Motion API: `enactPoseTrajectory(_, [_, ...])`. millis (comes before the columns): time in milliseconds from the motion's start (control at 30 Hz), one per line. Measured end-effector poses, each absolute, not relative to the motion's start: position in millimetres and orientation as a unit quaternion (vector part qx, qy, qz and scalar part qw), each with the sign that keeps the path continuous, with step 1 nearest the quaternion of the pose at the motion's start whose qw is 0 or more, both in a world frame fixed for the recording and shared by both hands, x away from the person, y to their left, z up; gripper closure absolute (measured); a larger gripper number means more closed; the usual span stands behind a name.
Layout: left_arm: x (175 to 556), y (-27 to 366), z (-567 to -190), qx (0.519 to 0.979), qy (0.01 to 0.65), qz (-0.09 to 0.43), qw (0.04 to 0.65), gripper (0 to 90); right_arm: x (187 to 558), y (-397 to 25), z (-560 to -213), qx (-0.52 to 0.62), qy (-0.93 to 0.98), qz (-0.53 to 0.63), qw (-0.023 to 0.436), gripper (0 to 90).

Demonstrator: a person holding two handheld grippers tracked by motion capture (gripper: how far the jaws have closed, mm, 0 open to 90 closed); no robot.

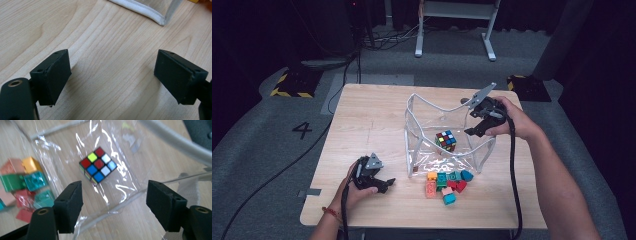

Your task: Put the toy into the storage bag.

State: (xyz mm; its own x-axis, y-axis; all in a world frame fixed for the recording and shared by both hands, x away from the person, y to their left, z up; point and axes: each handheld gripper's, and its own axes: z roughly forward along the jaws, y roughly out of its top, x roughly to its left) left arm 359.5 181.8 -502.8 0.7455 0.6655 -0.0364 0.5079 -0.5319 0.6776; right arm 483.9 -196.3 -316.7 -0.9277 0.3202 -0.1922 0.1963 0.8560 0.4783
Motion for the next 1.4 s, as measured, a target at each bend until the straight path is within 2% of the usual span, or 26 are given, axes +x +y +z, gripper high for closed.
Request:
enactPoseTrajectory(100, [360, 182, -503, 0.868, 0.338, 0.114, 0.346, 14.0, 479, -203, -311, 0.138, 0.940, 0.270, 0.153, 29.8])
enactPoseTrajectory(167, [360, 182, -503, 0.868, 0.338, 0.114, 0.346, 14.0, 478, -206, -311, 0.147, 0.935, 0.285, 0.149, 29.7])
enactPoseTrajectory(433, [359, 182, -503, 0.867, 0.339, 0.115, 0.346, 13.8, 458, -239, -290, 0.195, 0.873, 0.398, 0.203, 28.9])
enactPoseTrajectory(867, [358, 178, -503, 0.866, 0.343, 0.123, 0.343, 11.9, 438, -283, -280, 0.243, 0.820, 0.458, 0.241, 29.6])
enactPoseTrajectory(1033, [358, 175, -503, 0.864, 0.349, 0.132, 0.338, 8.4, 428, -298, -282, 0.253, 0.813, 0.458, 0.254, 29.3])
enactPoseTrajectory(1133, [357, 167, -503, 0.866, 0.347, 0.121, 0.339, 8.5, 419, -304, -285, 0.254, 0.811, 0.459, 0.258, 29.1])
enactPoseTrajectory(1167, [357, 163, -503, 0.869, 0.341, 0.116, 0.339, 8.5, 414, -310, -289, 0.252, 0.810, 0.452, 0.276, 28.9])
enactPoseTrajectory(1400, [357, 153, -503, 0.871, 0.336, 0.116, 0.339, 8.4, 392, -330, -310, 0.268, 0.799, 0.469, 0.265, 29.0])
